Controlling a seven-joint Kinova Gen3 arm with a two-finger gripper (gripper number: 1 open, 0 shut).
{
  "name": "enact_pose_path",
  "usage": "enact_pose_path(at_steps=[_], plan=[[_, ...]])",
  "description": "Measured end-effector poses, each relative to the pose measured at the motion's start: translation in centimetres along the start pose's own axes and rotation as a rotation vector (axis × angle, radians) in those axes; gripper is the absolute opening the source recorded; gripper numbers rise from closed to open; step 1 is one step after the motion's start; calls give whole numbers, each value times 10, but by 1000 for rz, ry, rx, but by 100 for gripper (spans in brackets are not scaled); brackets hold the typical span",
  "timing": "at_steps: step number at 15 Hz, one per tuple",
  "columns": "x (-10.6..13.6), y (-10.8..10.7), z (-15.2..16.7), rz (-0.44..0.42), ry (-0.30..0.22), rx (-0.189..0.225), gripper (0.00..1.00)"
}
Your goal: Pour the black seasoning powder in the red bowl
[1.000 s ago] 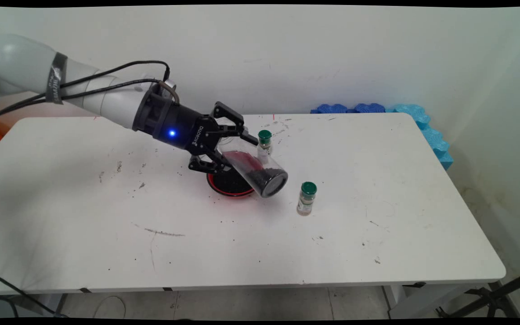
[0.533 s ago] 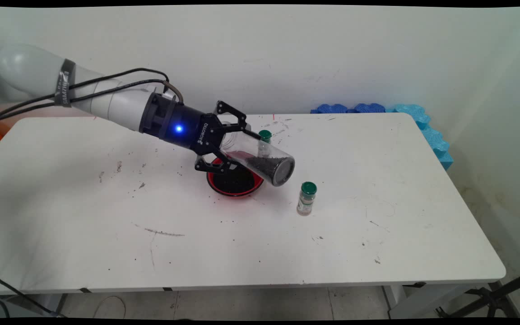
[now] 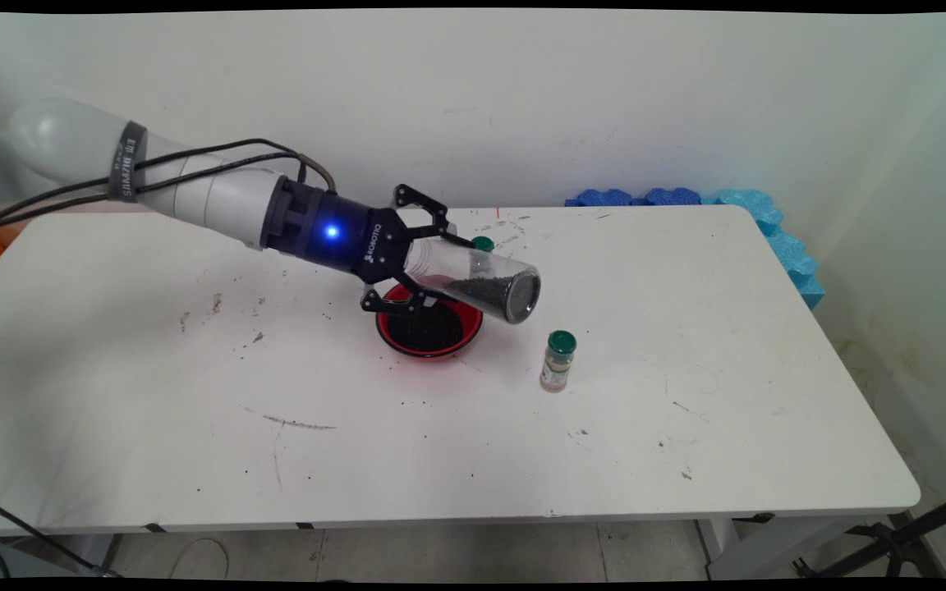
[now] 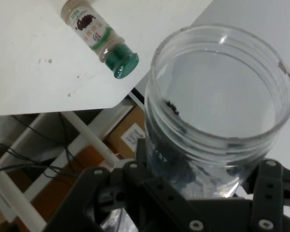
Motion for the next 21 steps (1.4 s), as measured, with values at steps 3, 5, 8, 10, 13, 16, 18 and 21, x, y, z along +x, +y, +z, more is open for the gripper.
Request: enact_pose_path(at_steps=[3,5,8,10,13,16,18,21], plan=[[4,-4,0,-63,-12,-17,0],[7,-6,-1,-105,-20,-31,0],[11,-8,-1,-173,-34,-55,0],[12,-11,-1,-204,-41,-63,0],[15,-15,-2,-252,-54,-76,0],[18,-18,-2,-290,-64,-89,0],[21,-18,0,-314,-71,-100,0],[23,-19,2,-341,-82,-114,0]])
